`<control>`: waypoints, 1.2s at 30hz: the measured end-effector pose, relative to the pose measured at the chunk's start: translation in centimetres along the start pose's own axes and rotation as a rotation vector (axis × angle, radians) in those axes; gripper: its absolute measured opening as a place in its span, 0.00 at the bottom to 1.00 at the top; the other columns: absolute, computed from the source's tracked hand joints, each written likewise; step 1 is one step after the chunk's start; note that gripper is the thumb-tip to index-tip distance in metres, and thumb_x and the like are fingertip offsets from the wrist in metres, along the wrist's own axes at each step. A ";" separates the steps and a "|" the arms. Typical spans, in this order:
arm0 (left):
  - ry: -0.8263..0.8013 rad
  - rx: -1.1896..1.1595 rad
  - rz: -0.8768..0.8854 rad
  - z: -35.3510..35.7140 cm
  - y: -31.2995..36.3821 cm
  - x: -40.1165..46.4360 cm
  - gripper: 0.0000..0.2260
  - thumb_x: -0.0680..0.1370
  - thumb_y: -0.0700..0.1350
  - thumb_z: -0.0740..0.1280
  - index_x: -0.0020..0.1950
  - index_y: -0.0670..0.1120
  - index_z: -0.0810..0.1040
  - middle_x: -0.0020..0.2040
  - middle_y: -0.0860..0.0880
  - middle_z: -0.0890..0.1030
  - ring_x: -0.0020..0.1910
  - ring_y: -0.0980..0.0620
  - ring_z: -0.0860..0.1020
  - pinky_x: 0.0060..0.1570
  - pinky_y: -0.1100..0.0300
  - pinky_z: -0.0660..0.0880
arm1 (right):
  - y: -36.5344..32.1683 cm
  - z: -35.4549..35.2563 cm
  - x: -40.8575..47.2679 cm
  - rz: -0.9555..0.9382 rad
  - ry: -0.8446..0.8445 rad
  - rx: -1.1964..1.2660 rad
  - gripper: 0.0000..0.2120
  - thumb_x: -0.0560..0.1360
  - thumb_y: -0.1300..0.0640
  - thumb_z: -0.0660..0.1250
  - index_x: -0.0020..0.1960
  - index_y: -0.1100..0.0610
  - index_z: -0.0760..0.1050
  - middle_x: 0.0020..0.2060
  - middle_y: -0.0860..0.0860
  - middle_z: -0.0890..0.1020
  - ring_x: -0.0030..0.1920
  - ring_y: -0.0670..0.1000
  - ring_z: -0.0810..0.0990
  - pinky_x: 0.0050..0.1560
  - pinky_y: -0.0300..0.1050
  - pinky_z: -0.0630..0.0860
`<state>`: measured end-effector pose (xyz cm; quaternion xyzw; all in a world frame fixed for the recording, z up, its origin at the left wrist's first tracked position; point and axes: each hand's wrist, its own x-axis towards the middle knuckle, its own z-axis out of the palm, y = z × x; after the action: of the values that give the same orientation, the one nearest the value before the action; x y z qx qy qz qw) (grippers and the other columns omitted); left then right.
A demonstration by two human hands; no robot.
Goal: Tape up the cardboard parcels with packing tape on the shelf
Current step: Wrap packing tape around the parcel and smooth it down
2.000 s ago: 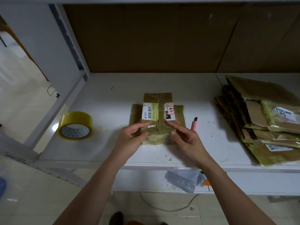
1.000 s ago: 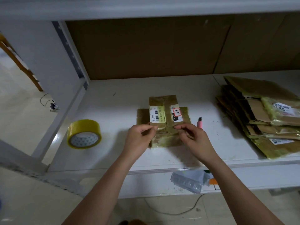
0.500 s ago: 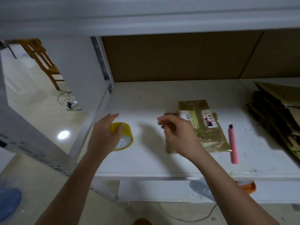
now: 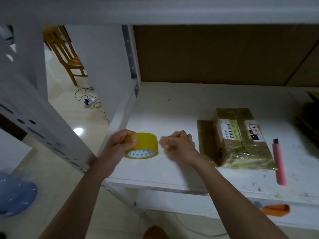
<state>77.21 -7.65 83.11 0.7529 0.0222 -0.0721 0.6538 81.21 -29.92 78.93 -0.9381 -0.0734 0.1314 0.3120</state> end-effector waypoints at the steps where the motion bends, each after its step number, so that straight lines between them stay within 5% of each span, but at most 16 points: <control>1: -0.005 -0.031 -0.007 -0.1 -0.1 0.0 0.18 0.70 0.47 0.67 0.52 0.34 0.76 0.43 0.41 0.77 0.44 0.46 0.79 0.40 0.58 0.77 | 0.0 0.0 0.0 0.005 0.013 0.046 0.08 0.78 0.52 0.65 0.47 0.38 0.78 0.54 0.45 0.65 0.56 0.49 0.61 0.57 0.42 0.62; 4: -0.008 -0.068 -0.022 -0.2 -0.2 0.1 0.19 0.69 0.46 0.67 0.53 0.34 0.76 0.42 0.43 0.78 0.44 0.47 0.79 0.41 0.58 0.77 | 0.6 -0.3 0.1 -0.016 0.091 0.231 0.13 0.75 0.59 0.69 0.36 0.44 0.73 0.46 0.45 0.70 0.52 0.49 0.69 0.51 0.36 0.66; 12: 0.008 -0.139 -0.029 0.2 0.1 0.0 0.12 0.67 0.44 0.67 0.47 0.39 0.79 0.38 0.46 0.78 0.41 0.49 0.79 0.42 0.55 0.75 | 1.2 -0.9 -0.2 -0.040 0.098 0.259 0.09 0.74 0.71 0.62 0.41 0.58 0.72 0.40 0.45 0.75 0.43 0.49 0.75 0.38 0.29 0.68; 17: -0.022 -0.279 0.011 0.8 1.0 -0.8 0.09 0.70 0.41 0.66 0.47 0.39 0.77 0.38 0.46 0.79 0.42 0.47 0.80 0.40 0.55 0.78 | -1.0 -4.0 -1.4 -0.170 0.300 0.349 0.08 0.78 0.66 0.64 0.42 0.57 0.69 0.45 0.54 0.81 0.45 0.51 0.78 0.44 0.35 0.71; 20: -0.017 -0.336 0.077 1.9 2.3 -0.9 0.12 0.72 0.43 0.65 0.52 0.38 0.74 0.43 0.40 0.77 0.45 0.43 0.79 0.41 0.53 0.79 | -3.0 -8.3 -2.3 -0.251 0.353 0.301 0.09 0.77 0.65 0.65 0.42 0.56 0.69 0.40 0.50 0.79 0.40 0.47 0.76 0.42 0.33 0.70; 22: -0.011 -0.339 0.102 2.9 3.4 -1.1 0.12 0.73 0.45 0.65 0.54 0.41 0.74 0.45 0.40 0.77 0.47 0.43 0.80 0.41 0.53 0.80 | -2.6 -10.1 -3.2 -0.202 0.336 0.278 0.08 0.78 0.62 0.66 0.43 0.56 0.70 0.38 0.47 0.78 0.38 0.42 0.76 0.37 0.29 0.69; 28: -0.134 -0.262 0.064 6.9 4.5 -2.0 0.26 0.63 0.45 0.76 0.58 0.51 0.72 0.45 0.47 0.83 0.49 0.48 0.83 0.43 0.54 0.80 | 1.5 -11.5 -7.0 -0.064 0.341 0.417 0.04 0.79 0.63 0.66 0.45 0.60 0.73 0.39 0.52 0.80 0.32 0.45 0.82 0.38 0.40 0.81; 32: -0.135 -0.262 0.084 10.5 5.1 -2.2 0.23 0.67 0.36 0.77 0.57 0.49 0.74 0.44 0.47 0.84 0.47 0.47 0.83 0.45 0.49 0.81 | 4.3 -13.2 -9.1 -0.037 0.438 0.417 0.04 0.77 0.61 0.68 0.44 0.58 0.77 0.37 0.48 0.81 0.32 0.44 0.82 0.39 0.39 0.81; 36: -0.132 -0.175 0.163 13.7 6.5 -2.2 0.20 0.65 0.41 0.74 0.57 0.49 0.77 0.46 0.44 0.84 0.46 0.47 0.84 0.41 0.57 0.80 | 7.4 -14.5 -11.4 -0.014 0.516 0.388 0.06 0.76 0.61 0.70 0.41 0.53 0.77 0.36 0.46 0.82 0.32 0.44 0.81 0.40 0.43 0.81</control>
<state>74.80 -22.02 87.95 0.6860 -0.0760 -0.0660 0.7206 74.99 -46.49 87.95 -0.8628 0.0282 -0.1014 0.4944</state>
